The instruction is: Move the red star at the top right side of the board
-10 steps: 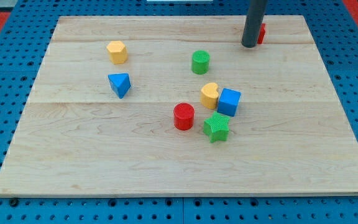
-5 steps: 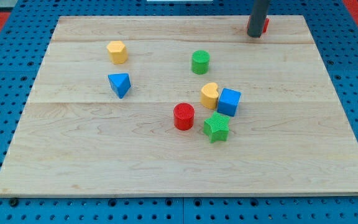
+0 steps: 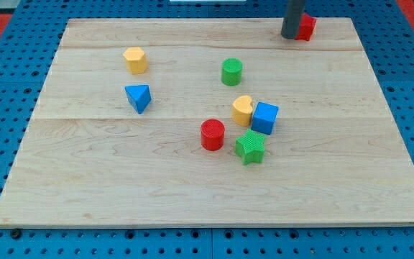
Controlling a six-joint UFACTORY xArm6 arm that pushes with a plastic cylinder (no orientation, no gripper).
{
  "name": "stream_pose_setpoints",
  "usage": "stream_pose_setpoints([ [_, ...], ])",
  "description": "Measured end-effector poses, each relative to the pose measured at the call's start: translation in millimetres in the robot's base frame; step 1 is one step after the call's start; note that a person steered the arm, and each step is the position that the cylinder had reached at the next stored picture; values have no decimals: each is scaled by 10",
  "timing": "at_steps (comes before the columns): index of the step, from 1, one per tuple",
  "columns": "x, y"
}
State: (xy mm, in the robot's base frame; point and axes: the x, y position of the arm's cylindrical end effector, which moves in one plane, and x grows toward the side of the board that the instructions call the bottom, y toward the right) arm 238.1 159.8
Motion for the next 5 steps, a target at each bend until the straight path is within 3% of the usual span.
stream_pose_setpoints([
  [3, -72, 377],
  [4, 15, 316],
  [5, 93, -102],
])
